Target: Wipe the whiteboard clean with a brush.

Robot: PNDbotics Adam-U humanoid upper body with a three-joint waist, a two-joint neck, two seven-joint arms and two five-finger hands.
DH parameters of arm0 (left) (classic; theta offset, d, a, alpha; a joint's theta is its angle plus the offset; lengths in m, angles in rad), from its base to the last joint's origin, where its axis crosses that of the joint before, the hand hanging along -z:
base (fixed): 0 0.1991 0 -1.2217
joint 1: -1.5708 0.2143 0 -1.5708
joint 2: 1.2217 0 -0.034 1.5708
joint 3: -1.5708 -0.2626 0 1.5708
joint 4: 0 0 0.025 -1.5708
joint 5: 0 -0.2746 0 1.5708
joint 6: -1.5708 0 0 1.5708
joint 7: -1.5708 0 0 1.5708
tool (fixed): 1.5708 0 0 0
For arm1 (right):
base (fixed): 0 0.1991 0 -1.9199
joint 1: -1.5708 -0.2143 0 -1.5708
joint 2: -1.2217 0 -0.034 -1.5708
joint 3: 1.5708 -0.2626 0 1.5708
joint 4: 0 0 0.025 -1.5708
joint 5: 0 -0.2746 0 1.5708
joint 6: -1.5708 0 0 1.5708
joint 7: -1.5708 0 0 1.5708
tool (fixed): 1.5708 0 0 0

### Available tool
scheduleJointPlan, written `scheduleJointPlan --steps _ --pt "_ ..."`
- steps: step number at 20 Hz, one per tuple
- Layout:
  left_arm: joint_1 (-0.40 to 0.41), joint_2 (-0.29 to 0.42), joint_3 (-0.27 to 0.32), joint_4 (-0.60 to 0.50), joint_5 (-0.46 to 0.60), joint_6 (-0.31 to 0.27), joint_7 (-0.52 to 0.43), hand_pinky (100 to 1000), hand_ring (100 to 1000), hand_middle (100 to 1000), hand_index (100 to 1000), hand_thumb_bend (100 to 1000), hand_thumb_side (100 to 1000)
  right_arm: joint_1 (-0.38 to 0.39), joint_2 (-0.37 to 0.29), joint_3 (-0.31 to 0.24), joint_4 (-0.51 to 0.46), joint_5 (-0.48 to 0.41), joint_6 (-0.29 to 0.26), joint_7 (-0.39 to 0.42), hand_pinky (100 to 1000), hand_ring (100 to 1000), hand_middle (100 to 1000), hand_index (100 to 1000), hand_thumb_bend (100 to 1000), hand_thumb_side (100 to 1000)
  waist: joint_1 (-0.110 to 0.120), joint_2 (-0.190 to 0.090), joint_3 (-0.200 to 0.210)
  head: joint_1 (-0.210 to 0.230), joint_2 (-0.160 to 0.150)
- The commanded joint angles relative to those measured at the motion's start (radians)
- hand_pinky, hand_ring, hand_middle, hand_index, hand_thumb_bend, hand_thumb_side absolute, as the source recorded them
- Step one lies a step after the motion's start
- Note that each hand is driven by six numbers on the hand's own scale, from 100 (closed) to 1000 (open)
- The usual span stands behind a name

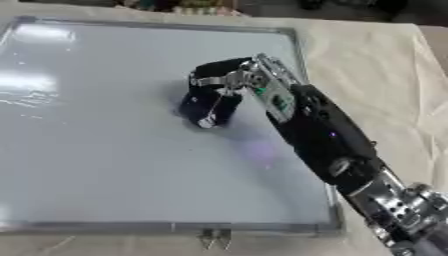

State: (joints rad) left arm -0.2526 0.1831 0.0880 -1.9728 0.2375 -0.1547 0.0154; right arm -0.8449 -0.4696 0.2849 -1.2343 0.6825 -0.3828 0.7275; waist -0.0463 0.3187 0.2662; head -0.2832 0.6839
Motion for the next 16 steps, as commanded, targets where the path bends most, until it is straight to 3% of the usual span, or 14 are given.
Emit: scheduleJointPlan --steps 1,8,16 --pt "-0.007 0.004 -0.003 -0.013 -0.003 -0.005 0.0 403 470 435 520 100 930 -0.018 -0.016 -0.022 0.023 0.063 -0.003 -0.052 310 406 153 142 100 100 0.006 -0.014 0.001 0.003 -0.011" --pt "-0.005 0.004 -0.002 -0.012 -0.003 -0.007 0.001 403 470 435 520 100 930 -0.021 -0.016 -0.05 0.104 0.16 -0.001 -0.162 308 409 155 142 100 100 0.009 -0.015 -0.002 0.004 -0.017" --pt "-0.004 0.003 -0.002 -0.011 -0.003 -0.007 0.001 403 470 435 520 100 930 -0.027 -0.018 -0.087 0.193 0.208 0.012 -0.208 306 410 156 141 100 100 0.011 -0.015 -0.004 0.004 -0.024"
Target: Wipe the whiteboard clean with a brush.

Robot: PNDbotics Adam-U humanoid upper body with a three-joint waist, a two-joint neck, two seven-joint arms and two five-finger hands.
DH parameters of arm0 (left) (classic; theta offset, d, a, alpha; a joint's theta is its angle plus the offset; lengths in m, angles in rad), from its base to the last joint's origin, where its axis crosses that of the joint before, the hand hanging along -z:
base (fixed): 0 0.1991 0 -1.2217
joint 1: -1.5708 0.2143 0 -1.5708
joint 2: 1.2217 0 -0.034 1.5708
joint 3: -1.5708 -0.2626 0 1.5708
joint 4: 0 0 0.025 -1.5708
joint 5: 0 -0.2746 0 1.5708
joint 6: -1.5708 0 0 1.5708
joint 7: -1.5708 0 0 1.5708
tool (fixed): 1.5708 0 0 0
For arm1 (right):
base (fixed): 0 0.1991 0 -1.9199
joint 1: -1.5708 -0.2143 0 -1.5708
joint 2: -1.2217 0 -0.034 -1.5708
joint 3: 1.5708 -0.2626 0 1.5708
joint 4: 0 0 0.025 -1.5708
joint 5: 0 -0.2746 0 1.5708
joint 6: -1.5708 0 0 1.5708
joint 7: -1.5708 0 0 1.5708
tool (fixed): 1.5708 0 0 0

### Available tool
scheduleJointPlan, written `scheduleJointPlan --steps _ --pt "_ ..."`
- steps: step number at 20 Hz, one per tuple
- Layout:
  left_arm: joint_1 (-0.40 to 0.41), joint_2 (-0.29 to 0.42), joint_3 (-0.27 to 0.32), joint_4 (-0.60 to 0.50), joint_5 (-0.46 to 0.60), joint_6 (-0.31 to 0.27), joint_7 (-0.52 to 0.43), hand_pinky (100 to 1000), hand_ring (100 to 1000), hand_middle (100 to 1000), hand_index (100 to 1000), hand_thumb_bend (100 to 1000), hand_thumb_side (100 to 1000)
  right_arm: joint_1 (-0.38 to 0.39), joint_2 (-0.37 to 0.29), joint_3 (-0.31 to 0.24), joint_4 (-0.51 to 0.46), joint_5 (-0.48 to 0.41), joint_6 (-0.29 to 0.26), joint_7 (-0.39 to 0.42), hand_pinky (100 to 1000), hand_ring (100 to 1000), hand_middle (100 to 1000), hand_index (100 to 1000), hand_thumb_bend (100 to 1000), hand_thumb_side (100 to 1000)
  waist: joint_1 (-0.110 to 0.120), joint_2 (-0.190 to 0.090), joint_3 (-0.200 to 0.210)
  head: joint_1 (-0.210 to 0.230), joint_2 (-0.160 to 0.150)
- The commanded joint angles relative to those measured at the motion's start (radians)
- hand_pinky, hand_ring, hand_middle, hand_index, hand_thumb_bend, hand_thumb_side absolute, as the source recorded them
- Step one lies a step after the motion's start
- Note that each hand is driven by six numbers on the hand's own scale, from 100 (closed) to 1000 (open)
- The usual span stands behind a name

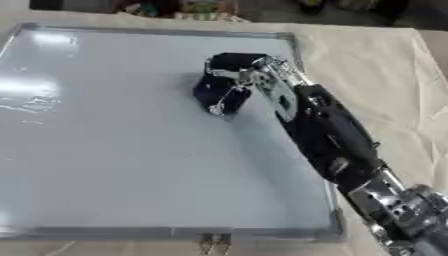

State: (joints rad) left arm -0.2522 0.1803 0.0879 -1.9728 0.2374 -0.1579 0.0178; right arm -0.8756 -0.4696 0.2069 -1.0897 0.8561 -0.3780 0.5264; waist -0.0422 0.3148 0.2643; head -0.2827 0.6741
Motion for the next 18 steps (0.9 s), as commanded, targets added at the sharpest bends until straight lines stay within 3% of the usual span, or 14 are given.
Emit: scheduleJointPlan --steps 1,18 --pt "-0.004 0.006 -0.002 -0.011 -0.003 -0.004 -0.001 403 470 435 520 100 931 0.002 -0.018 -0.014 0.058 0.035 0.009 -0.009 306 410 155 141 100 100 0.007 -0.011 -0.002 0.004 -0.015" --pt "-0.002 0.005 -0.002 -0.01 -0.006 -0.005 -0.003 403 470 435 519 100 932 -0.005 -0.023 -0.077 0.162 0.092 0.073 -0.103 311 407 152 140 100 100 0.01 -0.006 -0.004 0.006 -0.024"
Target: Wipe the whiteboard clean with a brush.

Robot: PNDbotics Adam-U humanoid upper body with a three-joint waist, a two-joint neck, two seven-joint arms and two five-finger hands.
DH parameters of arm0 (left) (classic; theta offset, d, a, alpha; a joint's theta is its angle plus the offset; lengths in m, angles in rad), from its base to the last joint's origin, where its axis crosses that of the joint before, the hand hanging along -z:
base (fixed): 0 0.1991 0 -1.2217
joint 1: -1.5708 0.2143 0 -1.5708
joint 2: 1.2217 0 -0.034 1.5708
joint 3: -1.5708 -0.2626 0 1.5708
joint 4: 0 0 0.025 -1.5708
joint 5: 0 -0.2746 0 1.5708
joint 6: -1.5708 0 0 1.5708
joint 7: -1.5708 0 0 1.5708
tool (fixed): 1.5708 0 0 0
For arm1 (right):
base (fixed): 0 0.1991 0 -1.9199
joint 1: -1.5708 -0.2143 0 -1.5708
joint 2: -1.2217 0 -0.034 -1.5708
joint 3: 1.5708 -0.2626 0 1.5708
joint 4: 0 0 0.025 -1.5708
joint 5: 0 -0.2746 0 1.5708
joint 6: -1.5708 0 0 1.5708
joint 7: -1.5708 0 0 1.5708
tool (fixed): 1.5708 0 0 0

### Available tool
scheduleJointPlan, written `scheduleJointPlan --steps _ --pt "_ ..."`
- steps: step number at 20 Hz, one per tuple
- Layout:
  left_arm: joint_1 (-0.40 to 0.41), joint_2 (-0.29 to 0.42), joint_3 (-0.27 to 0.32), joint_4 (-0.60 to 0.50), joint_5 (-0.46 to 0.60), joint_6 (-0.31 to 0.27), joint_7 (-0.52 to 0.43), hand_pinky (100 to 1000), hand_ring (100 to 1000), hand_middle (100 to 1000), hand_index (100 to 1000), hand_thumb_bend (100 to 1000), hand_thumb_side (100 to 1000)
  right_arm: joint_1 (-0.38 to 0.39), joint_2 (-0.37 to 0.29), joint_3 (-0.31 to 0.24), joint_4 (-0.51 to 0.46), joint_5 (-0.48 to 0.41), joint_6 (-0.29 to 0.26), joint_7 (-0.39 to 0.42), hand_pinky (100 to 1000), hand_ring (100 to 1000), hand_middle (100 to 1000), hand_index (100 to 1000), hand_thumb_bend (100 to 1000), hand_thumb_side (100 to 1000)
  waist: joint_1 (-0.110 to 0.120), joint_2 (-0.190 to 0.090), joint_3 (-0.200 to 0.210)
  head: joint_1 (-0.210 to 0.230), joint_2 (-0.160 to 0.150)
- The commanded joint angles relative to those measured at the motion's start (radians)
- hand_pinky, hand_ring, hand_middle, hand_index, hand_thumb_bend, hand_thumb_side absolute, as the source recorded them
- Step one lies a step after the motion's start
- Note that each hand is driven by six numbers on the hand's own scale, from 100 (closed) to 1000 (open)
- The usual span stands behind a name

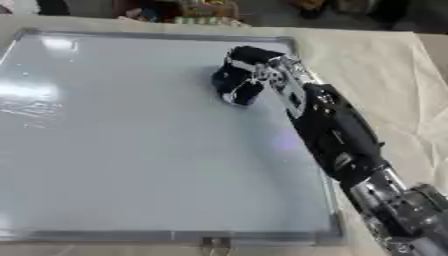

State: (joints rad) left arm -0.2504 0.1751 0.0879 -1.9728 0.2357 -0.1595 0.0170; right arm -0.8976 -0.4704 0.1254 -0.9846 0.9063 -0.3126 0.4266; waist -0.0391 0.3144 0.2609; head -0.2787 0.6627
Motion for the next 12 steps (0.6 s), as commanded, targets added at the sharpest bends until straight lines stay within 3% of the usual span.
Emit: scheduleJointPlan --steps 1,12 --pt "-0.004 0.01 -0.002 -0.011 -0.005 -0.003 -0.002 403 470 435 520 100 932 0.017 -0.022 0.004 0.058 0.042 0.009 -0.005 311 406 152 140 100 100 0.007 -0.005 -0.001 0.001 -0.013" --pt "-0.007 0.011 -0.002 -0.011 -0.003 -0.002 -0.002 404 470 436 520 100 931 0.02 -0.02 0.04 0.012 0.012 -0.028 0.025 312 404 151 139 100 100 0.004 -0.008 -0.001 -0.005 -0.016"
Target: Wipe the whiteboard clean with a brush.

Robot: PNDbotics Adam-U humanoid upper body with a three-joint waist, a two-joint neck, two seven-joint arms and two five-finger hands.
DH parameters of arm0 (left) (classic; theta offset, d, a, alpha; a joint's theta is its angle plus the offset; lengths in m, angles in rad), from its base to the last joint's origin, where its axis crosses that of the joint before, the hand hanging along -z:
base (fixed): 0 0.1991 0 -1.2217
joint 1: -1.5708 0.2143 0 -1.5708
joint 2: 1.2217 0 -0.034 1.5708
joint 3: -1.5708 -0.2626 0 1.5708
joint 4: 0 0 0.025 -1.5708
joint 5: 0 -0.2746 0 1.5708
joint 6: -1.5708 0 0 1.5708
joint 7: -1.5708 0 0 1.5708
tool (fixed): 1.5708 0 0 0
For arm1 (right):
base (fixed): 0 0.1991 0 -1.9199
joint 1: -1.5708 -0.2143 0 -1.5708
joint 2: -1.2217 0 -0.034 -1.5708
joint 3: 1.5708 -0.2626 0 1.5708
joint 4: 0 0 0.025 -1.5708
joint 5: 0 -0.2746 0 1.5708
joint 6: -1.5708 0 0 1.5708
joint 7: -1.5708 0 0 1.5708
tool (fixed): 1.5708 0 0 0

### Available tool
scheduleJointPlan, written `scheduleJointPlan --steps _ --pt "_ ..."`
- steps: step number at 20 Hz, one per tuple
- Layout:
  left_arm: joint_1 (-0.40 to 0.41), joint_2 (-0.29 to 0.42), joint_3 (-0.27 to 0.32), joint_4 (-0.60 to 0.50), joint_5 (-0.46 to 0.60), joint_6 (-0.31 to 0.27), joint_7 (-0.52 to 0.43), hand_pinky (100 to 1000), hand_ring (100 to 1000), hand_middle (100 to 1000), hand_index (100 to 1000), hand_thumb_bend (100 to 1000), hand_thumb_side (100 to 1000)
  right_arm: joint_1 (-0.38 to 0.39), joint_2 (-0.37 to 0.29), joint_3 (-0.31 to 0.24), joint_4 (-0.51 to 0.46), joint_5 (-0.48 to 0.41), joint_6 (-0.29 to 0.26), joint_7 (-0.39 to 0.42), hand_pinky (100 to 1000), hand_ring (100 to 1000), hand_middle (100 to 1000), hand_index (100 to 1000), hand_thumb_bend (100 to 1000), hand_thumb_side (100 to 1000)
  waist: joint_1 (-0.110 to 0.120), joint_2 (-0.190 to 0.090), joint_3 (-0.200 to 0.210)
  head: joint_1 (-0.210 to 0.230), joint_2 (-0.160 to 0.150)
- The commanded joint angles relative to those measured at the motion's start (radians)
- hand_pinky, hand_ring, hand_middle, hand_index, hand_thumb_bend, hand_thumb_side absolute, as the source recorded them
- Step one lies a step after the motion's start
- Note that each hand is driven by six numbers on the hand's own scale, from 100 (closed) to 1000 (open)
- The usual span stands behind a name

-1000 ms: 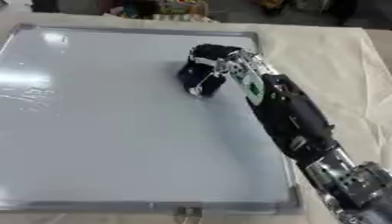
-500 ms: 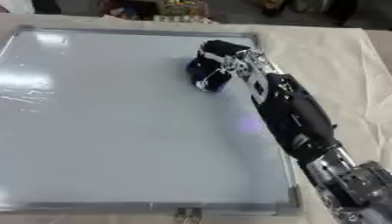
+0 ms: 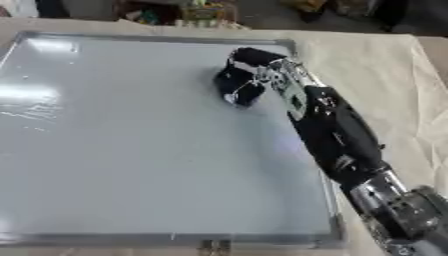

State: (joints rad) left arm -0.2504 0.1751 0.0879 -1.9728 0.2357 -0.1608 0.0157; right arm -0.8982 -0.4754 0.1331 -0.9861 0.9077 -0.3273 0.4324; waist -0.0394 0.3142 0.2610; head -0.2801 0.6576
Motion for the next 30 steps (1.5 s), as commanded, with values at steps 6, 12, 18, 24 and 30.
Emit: scheduleJointPlan --steps 6,12,18,24,30 --pt "-0.009 0.011 -0.002 -0.011 0.0 0.001 -0.001 405 470 436 521 100 931 0.027 -0.012 0.065 -0.025 -0.019 -0.041 0.057 313 403 151 139 100 100 0.003 -0.011 -0.003 -0.006 -0.015" --pt "-0.009 0.012 -0.003 -0.011 0.001 0.003 -0.001 405 471 436 521 100 931 0.033 -0.008 0.094 -0.07 -0.059 -0.055 0.101 312 400 150 139 100 100 0.001 -0.013 -0.002 -0.007 -0.017" --pt "-0.009 0.012 -0.003 -0.011 0.001 0.004 -0.001 405 471 437 521 100 932 0.041 -0.005 0.118 -0.115 -0.09 -0.061 0.13 313 397 148 140 100 100 0.0 -0.014 -0.003 -0.007 -0.02" --pt "-0.009 0.011 -0.003 -0.011 0.002 0.005 -0.002 405 471 437 520 100 932 0.048 -0.003 0.142 -0.158 -0.13 -0.065 0.166 312 394 147 140 100 100 0.0 -0.014 -0.002 -0.008 -0.02" --pt "-0.01 0.011 -0.003 -0.011 0.003 0.005 -0.001 405 471 437 521 100 932 0.049 -0.003 0.158 -0.197 -0.165 -0.067 0.197 312 391 145 141 100 100 -0.002 -0.014 0.001 -0.01 -0.019"
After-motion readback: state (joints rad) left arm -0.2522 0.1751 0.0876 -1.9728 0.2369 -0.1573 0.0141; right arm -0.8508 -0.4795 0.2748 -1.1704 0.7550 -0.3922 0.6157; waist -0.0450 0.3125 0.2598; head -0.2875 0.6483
